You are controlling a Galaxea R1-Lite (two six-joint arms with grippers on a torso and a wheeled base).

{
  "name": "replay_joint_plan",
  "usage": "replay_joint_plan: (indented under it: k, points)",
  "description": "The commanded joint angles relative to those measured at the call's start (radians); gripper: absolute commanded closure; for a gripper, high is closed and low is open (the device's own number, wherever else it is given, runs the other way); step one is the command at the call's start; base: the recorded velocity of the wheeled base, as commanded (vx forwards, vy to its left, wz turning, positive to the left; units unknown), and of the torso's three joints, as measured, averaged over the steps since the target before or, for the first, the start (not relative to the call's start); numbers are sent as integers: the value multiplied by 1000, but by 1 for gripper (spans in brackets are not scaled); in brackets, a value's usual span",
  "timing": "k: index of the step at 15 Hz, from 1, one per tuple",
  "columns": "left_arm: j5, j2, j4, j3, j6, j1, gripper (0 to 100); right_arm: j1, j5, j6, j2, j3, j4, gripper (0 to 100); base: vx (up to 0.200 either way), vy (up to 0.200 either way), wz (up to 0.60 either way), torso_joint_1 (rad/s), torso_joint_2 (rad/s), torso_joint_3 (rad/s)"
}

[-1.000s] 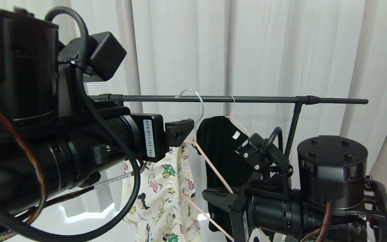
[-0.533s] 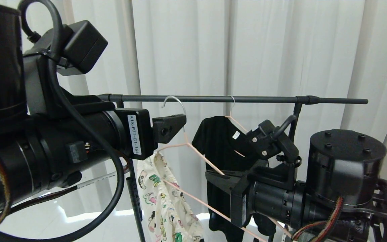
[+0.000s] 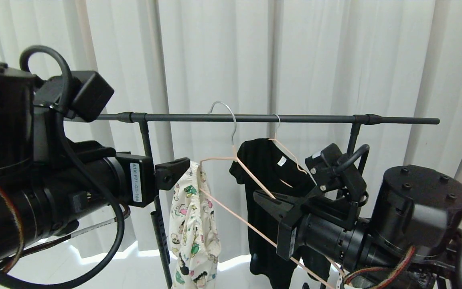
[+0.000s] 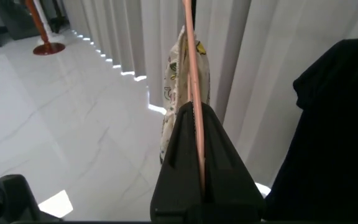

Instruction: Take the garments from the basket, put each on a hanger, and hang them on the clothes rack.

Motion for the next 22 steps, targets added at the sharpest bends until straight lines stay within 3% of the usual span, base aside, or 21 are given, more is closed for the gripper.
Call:
replay_joint_plan:
  k: [1,5,8,12,14,22]
  points:
    - [-17,-9,-2,54,9,61,0,1,-1,-10,-15,12,-4,100,0,0,0,0,0,0]
    - [-146,16,-14,89,8,125,0,5,-1,-22,-66,18,-9,100,0,0,0,0,0,0]
    - [-224,77,-168,112,24,154,0,11,-1,-36,-101,24,-9,100,0,0,0,0,0,0]
    - [-230,145,-303,151,141,189,0,30,-1,-36,-135,30,-9,100,0,0,0,0,0,0]
    - [-232,175,-376,154,156,202,0,39,1,-36,-136,29,-9,100,0,0,0,0,0,0]
    - [-230,172,-407,152,173,212,0,42,1,-39,-135,26,-9,100,0,0,0,0,0,0]
